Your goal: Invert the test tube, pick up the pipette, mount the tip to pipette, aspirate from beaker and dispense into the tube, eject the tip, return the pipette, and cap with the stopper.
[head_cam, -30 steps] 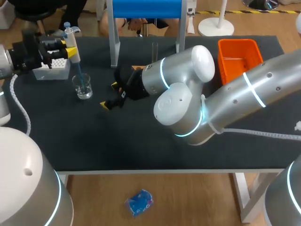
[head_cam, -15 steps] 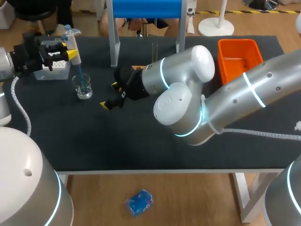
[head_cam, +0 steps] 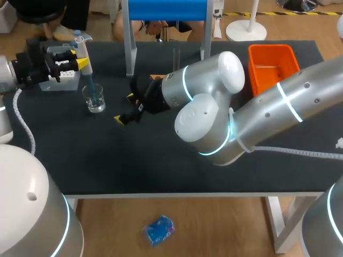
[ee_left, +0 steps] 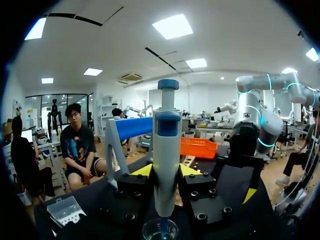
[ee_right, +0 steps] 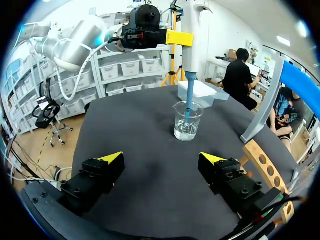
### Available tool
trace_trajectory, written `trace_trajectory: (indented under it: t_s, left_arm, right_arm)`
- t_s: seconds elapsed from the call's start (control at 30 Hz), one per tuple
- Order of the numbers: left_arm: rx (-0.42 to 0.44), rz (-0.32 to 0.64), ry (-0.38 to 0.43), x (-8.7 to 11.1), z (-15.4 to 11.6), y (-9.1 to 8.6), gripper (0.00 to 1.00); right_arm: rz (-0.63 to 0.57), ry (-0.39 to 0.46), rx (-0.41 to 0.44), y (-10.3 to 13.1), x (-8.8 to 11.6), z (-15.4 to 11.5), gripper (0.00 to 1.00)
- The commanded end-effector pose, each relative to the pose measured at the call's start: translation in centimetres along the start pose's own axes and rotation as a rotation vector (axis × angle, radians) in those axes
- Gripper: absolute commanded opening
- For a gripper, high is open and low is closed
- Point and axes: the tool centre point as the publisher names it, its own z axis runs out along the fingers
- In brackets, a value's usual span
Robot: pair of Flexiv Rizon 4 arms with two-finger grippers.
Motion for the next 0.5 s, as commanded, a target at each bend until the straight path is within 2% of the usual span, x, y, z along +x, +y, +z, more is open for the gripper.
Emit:
trace_trajectory:
  t_s: [0.03, 0.5]
  left_arm:
    - [0.007, 0.0, 0.0, 0.04, -0.04, 0.18, 0.0]
    - [0.012, 0.005, -0.004, 0.1, -0.04, 0.19, 0.0]
  right_arm:
    - [0.0, 0.001, 0.003, 0.08, -0.02, -0.09, 1.0]
    - [0.0, 0.001, 0.003, 0.08, -0.02, -0.09, 1.0]
